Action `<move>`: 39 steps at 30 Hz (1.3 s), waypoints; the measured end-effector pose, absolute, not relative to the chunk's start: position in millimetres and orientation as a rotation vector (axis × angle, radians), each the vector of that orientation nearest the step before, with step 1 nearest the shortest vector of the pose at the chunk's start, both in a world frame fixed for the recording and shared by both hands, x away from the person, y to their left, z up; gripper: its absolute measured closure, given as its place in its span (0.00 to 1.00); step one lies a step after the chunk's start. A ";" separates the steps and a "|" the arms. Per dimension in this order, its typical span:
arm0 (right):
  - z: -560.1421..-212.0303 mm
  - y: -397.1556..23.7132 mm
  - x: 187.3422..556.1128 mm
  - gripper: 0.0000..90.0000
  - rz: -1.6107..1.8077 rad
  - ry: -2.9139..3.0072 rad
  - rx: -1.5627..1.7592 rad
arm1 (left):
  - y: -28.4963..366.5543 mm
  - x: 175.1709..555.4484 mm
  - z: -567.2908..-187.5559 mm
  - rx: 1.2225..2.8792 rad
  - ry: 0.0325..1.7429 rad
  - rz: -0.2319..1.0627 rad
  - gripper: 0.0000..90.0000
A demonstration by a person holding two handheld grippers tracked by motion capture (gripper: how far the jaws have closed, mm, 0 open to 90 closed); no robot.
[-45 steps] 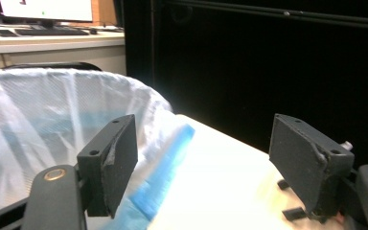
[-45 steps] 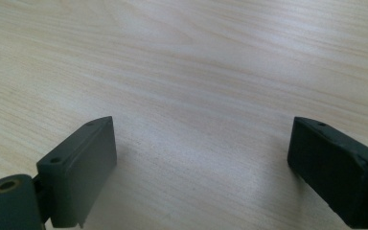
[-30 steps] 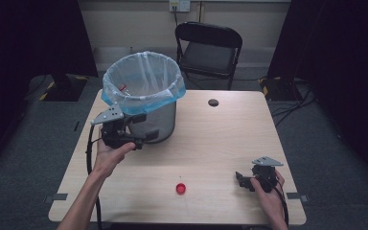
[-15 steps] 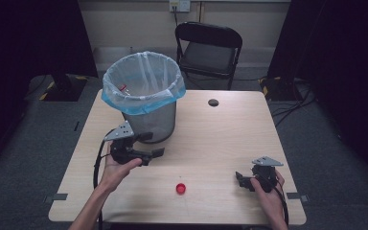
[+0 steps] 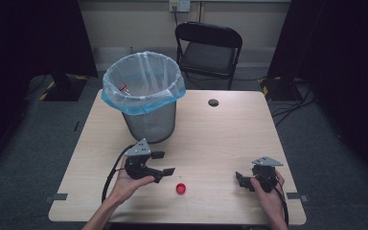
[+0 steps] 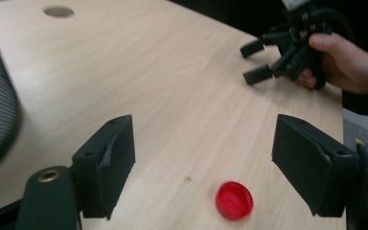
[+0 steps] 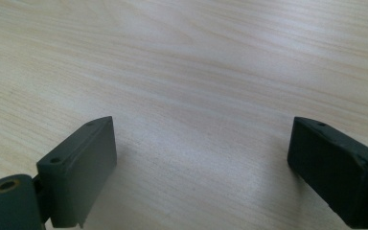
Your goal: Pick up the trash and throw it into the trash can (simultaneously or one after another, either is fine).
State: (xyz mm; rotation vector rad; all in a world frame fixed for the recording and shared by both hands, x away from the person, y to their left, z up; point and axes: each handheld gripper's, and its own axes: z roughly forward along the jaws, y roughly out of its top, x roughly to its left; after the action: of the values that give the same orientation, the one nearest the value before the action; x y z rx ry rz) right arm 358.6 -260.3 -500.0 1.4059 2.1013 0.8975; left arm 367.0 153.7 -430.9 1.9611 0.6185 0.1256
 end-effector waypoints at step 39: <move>-500.0 -260.3 358.5 0.10 0.897 2.101 1.406 | 99.6 338.1 -496.2 2.244 0.457 0.192 0.63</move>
State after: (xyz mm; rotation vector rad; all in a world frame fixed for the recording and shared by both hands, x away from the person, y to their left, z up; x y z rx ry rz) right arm 358.5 -260.3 -500.0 1.4057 2.1012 0.8972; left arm 338.1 99.6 -496.2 2.2436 0.4568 0.1924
